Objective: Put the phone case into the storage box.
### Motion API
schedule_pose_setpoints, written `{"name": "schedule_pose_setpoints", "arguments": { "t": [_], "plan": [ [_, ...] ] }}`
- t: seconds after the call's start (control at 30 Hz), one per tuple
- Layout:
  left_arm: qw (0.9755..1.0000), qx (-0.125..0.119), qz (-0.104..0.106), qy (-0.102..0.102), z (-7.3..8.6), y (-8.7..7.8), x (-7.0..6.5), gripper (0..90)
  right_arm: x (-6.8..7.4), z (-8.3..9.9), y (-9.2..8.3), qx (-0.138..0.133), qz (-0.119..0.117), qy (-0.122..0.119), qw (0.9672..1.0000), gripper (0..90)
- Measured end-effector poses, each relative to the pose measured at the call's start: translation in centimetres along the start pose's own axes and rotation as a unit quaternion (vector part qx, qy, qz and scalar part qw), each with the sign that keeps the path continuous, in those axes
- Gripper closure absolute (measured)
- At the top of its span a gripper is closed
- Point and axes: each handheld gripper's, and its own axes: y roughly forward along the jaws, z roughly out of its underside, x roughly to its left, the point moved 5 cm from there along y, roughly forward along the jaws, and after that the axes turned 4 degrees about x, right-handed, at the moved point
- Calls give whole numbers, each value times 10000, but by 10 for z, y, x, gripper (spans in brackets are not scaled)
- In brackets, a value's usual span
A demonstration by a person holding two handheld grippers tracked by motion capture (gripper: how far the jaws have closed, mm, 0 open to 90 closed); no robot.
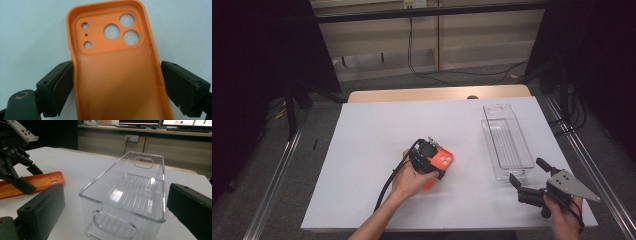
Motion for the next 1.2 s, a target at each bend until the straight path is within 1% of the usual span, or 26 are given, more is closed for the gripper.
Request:
{"name": "schedule_pose_setpoints", "arguments": {
  "t": [0.07, 0.17, 0.23, 0.47, 0.5, 0.53, 0.57, 0.6, 0.77, 0.8, 0.83, 0.9, 1.07, 1.1, 1.2],
  "plan": [
    [10000, -42, 4, -38, 0, -1, -1, 136, 0, 0, 0, 2, 7, -4, 10000, 10],
    [9999, -108, 61, 3, -1, -3, -3, 136, 0, 0, 0, 10, 14, 2, 10000, 10],
    [9999, -130, 32, 73, -2, -5, -3, 137, 0, 0, 0, 12, 10, 6, 10000, 11],
    [9997, -243, -24, 70, -1, -11, 0, 138, 0, 0, -1, 13, 12, 6, 10000, 11],
    [9996, -281, -19, 36, -1, -13, 0, 138, 0, 0, -1, 18, 17, -6, 10000, 11],
    [9995, -289, -34, 79, -1, -14, 1, 138, 0, 0, -1, 6, 24, -5, 10000, 11],
    [9994, -347, -11, 58, -2, -15, 0, 138, 0, 0, -1, 10, 20, 3, 10000, 10],
    [9993, -364, -12, 93, -2, -17, 1, 138, 0, 0, -1, 4, 22, 5, 10000, 11],
    [9978, -650, -80, 94, -3, -25, 2, 139, 0, 1, -1, 9, 26, 2, 10000, 10],
    [9977, -654, -140, 140, -3, -27, 3, 139, 0, 1, -1, 8, 27, -1, 10000, 10],
    [9973, -719, -105, 119, -3, -28, 2, 139, 0, 0, -1, 5, 26, -1, 10000, 10],
    [9966, -800, -144, 141, -3, -31, 3, 139, 0, 0, -1, 6, 26, -1, 10000, 11],
    [9950, -979, -150, 148, -4, -37, 4, 139, 0, 1, -1, 5, 28, -1, 10000, 11],
    [9946, -1010, -186, 154, -4, -39, 4, 139, 0, 0, -1, 1, 22, 6, 10000, 10],
    [9936, -1098, -202, 194, -4, -42, 4, 139, 0, 0, -1, 0, 21, 7, 10000, 11]
  ]
}}
